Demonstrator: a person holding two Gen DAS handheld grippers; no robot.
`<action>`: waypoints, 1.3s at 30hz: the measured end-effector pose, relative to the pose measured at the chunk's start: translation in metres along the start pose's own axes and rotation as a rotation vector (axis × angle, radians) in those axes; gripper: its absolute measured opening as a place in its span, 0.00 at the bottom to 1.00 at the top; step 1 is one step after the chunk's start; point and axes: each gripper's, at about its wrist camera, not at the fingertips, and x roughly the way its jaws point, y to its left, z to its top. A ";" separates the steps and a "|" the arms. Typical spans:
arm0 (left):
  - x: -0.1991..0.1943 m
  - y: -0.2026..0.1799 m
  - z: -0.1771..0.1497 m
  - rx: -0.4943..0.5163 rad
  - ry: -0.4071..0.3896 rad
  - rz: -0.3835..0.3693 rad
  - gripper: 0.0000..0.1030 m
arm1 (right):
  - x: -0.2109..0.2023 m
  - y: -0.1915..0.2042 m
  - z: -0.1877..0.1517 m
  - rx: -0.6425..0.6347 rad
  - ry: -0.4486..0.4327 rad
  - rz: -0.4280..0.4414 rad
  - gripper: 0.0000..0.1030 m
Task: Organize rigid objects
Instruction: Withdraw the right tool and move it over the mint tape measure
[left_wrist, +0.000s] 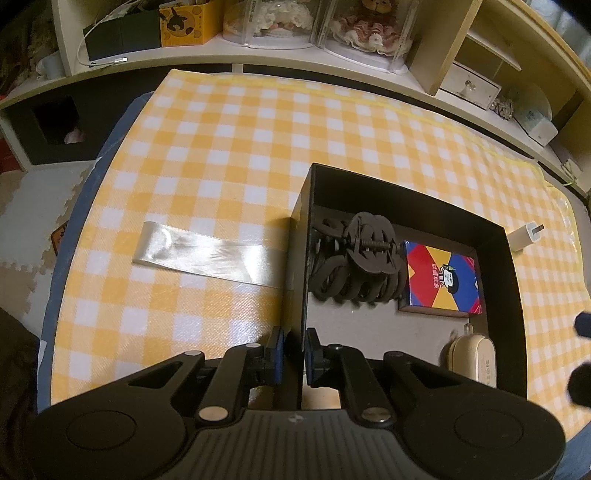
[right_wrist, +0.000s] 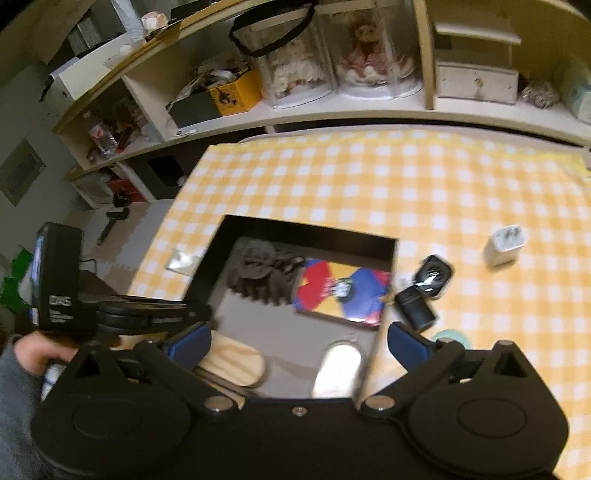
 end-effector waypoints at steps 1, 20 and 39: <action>0.000 -0.001 0.000 0.004 -0.001 0.002 0.11 | -0.001 -0.005 0.000 -0.003 -0.008 -0.016 1.00; -0.001 -0.008 -0.003 0.036 -0.010 0.027 0.11 | 0.047 -0.096 -0.021 -0.100 0.113 -0.285 0.85; -0.001 -0.010 -0.004 0.049 -0.013 0.039 0.11 | 0.093 -0.092 -0.031 -0.203 0.175 -0.233 0.64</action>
